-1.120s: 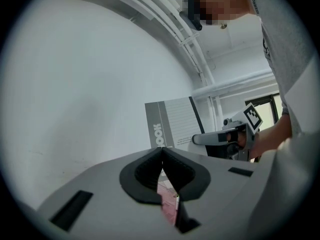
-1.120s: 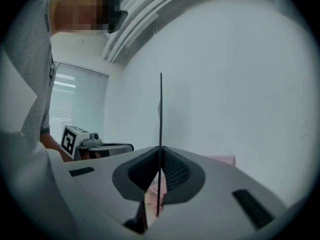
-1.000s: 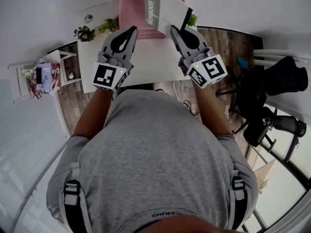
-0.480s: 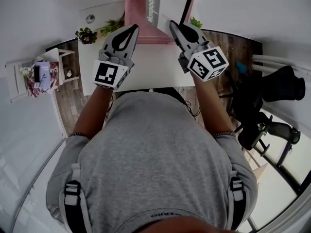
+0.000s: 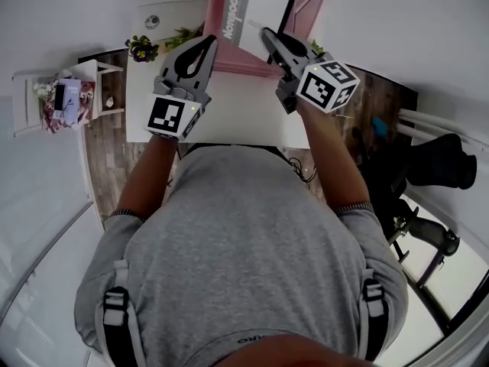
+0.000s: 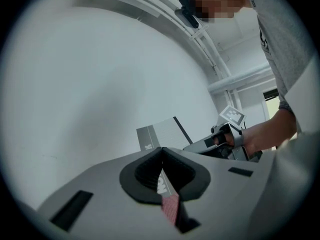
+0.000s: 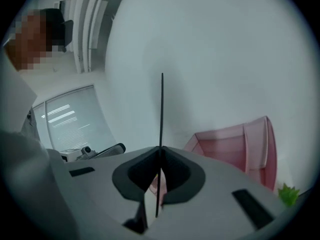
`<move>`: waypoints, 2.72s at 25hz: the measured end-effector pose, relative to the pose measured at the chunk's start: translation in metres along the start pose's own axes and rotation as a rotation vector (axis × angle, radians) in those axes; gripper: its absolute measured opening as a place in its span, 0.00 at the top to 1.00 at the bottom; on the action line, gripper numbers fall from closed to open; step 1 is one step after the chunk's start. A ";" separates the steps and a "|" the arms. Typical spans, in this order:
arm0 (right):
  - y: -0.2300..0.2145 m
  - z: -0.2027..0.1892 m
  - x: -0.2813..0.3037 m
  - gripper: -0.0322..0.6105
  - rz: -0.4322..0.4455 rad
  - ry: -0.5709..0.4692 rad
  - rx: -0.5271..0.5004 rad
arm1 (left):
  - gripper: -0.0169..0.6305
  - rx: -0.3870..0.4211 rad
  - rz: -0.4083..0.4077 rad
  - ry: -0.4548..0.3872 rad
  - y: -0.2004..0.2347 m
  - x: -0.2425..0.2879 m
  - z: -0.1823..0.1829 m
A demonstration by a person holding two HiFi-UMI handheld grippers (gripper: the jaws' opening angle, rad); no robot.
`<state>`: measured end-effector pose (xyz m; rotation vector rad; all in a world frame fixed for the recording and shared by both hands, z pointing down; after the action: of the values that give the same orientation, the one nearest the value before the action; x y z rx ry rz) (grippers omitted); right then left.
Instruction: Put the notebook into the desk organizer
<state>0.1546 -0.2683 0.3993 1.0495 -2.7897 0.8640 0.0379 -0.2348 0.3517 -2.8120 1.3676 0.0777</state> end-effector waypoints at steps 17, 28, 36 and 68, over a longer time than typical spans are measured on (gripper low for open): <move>-0.060 -0.036 0.048 0.92 -0.107 0.224 0.206 | 0.94 -0.014 0.034 0.028 0.006 0.014 -0.010; -0.087 -0.049 0.066 0.92 -0.261 0.258 0.143 | 0.94 -0.024 0.022 0.030 0.010 0.014 -0.014; -0.102 -0.055 0.074 0.92 -0.330 0.268 0.137 | 0.94 -0.033 0.011 0.034 0.015 0.015 -0.016; -0.092 -0.056 0.090 0.49 -0.567 0.468 -0.562 | 0.94 -0.065 -0.039 0.023 0.020 0.018 -0.017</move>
<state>0.1336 -0.3502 0.5112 1.2219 -1.9919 0.1954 0.0341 -0.2622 0.3678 -2.9008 1.3381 0.0910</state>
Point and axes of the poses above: the fingertips, and each gripper's own axes: x forward along the fingers, y to its left, z out of its top, the point moved 1 cm from there along -x, backward along the fingers, and after that the axes turned 2 degrees about y, right-handed, at the moved point
